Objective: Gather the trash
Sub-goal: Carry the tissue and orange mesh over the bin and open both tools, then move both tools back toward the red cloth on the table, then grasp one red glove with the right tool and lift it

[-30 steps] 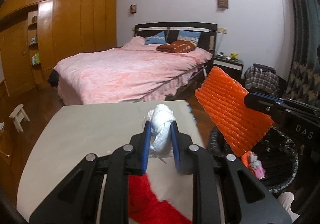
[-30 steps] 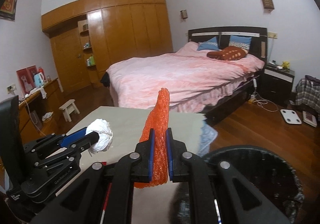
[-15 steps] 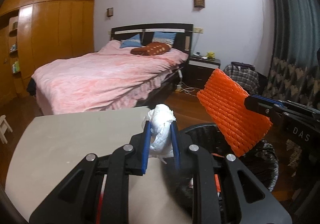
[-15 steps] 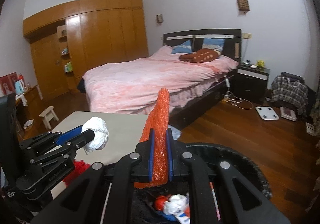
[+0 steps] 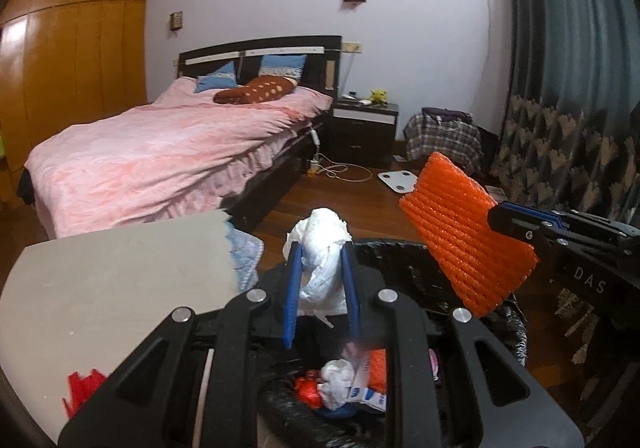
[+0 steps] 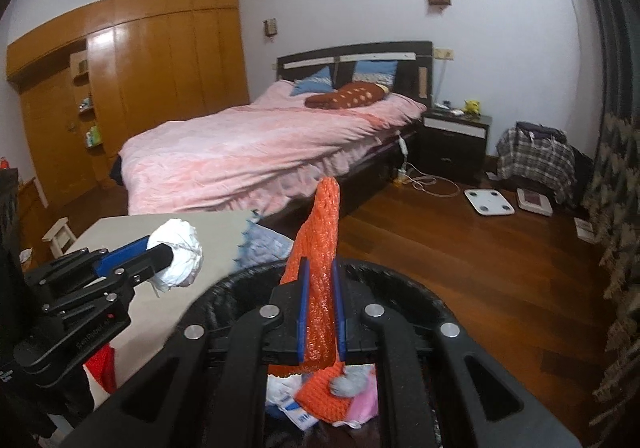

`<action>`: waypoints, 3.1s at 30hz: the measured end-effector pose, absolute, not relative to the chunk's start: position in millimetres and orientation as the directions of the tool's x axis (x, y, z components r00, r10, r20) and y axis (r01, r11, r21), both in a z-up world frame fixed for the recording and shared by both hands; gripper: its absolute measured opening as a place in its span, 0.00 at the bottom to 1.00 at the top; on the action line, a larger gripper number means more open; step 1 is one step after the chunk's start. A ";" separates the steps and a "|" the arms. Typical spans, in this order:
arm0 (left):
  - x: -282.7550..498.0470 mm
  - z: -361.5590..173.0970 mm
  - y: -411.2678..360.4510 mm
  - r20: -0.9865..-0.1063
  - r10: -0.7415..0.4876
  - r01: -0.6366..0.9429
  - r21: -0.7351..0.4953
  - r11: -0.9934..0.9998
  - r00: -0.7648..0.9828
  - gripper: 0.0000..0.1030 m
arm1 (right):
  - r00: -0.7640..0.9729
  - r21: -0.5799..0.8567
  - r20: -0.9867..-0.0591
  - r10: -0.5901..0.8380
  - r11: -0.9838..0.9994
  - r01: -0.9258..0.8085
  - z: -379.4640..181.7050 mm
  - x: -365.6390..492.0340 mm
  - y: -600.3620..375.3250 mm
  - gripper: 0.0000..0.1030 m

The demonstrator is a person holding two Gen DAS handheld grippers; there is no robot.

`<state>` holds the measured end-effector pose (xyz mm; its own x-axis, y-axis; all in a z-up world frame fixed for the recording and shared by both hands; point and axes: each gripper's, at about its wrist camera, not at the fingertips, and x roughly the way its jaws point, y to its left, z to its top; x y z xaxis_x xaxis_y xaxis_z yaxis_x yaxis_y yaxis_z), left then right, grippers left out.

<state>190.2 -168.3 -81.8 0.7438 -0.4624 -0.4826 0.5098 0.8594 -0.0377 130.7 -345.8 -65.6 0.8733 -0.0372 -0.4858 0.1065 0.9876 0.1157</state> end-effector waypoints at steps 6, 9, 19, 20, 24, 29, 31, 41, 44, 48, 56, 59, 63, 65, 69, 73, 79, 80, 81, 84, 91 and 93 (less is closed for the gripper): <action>196.2 -99.5 -191.6 -0.509 -0.501 0.554 -0.055 0.830 0.700 0.19 | 0.858 0.118 -0.510 -0.063 0.983 0.142 -81.0 126.8 -360.5 0.11; 199.5 -104.8 -198.2 -0.520 -0.515 0.570 -0.063 0.819 0.681 0.24 | 0.848 0.111 -0.524 -0.079 0.981 0.160 -88.4 126.5 -365.5 0.13; 202.2 -109.3 -175.2 -0.514 -0.491 0.532 -0.078 0.843 0.703 0.64 | 0.828 0.086 -0.547 -0.125 0.975 0.204 -103.4 120.7 -369.3 0.62; 201.8 -108.0 -169.8 -0.510 -0.482 0.522 -0.073 0.850 0.712 0.70 | 0.833 0.085 -0.539 -0.128 0.975 0.205 -102.3 118.9 -366.8 0.67; 198.6 -100.3 -146.3 -0.495 -0.448 0.487 -0.057 0.872 0.745 0.83 | 0.858 0.073 -0.496 -0.137 0.977 0.198 -91.3 114.3 -355.1 0.93; 196.7 -86.5 -111.4 -0.479 -0.394 0.427 -0.044 0.903 0.785 0.88 | 0.885 0.110 -0.459 -0.079 0.983 0.145 -82.1 110.2 -336.2 0.94; 194.0 -82.1 -93.2 -0.470 -0.363 0.394 -0.036 0.918 0.804 0.88 | 0.891 0.130 -0.452 -0.052 0.984 0.123 -79.5 111.2 -328.1 0.94; 176.3 -71.7 0.6 -0.462 -0.191 0.216 0.001 0.976 0.866 0.88 | 0.897 0.159 -0.433 0.086 0.987 -0.018 -73.2 123.5 -255.9 0.94; 171.1 -72.1 28.4 -0.466 -0.130 0.156 0.018 0.988 0.875 0.88 | 0.889 0.160 -0.434 0.144 0.984 -0.082 -73.7 129.8 -225.9 0.94; 166.1 -75.9 64.8 -0.473 -0.058 0.086 0.037 0.996 0.879 0.88 | 0.873 0.147 -0.439 0.212 0.976 -0.163 -75.9 135.7 -186.5 0.94; 158.4 -87.5 116.6 -0.485 0.030 -0.003 0.056 0.998 0.874 0.88 | 0.818 0.135 -0.475 0.323 0.946 -0.295 -92.1 148.5 -117.4 0.91; 157.8 -93.1 129.5 -0.493 0.040 -0.020 0.046 0.999 0.869 0.88 | 0.796 0.135 -0.499 0.344 0.938 -0.320 -103.7 153.9 -99.4 0.88; 156.9 -102.7 141.8 -0.503 0.049 -0.033 0.041 0.999 0.863 0.88 | 0.769 0.129 -0.530 0.358 0.930 -0.345 -117.3 162.1 -83.0 0.83; 157.1 -107.2 148.5 -0.510 0.052 -0.042 0.031 0.999 0.858 0.88 | 0.756 0.127 -0.544 0.363 0.927 -0.354 -122.9 166.1 -76.4 0.79; 157.2 -116.4 156.8 -0.521 0.063 -0.062 0.020 0.998 0.851 0.88 | 0.726 0.133 -0.575 0.378 0.918 -0.373 -135.6 172.3 -62.1 0.72; 158.0 -123.0 164.7 -0.525 0.068 -0.072 0.012 0.997 0.848 0.88 | 0.692 0.136 -0.604 0.396 0.907 -0.399 -146.2 177.9 -47.6 0.62; 160.2 -129.0 172.0 -0.534 0.069 -0.076 0.008 0.997 0.843 0.84 | 0.644 0.149 -0.636 0.426 0.886 -0.438 -158.9 182.2 -25.3 0.41; 161.7 -128.1 171.7 -0.536 0.069 -0.078 0.006 0.997 0.842 0.84 | 0.632 0.148 -0.645 0.430 0.881 -0.449 -161.3 183.4 -21.0 0.38; 162.1 -128.5 173.3 -0.537 0.068 -0.080 0.002 0.997 0.841 0.84 | 0.623 0.148 -0.651 0.434 0.877 -0.457 -162.7 184.2 -17.5 0.31; 162.5 -129.8 175.6 -0.539 0.064 -0.079 -0.004 0.997 0.840 0.83 | 0.598 0.157 -0.662 0.451 0.864 -0.477 -167.7 187.7 -12.5 0.14; 162.3 -128.7 173.8 -0.538 0.058 -0.074 -0.009 0.997 0.841 0.82 | 0.605 0.171 -0.629 0.489 0.846 -0.506 -153.7 183.6 -18.9 0.08; 161.3 -127.5 171.3 -0.535 0.054 -0.071 -0.010 0.997 0.843 0.82 | 0.615 0.177 -0.610 0.499 0.843 -0.508 -144.8 182.7 -22.2 0.08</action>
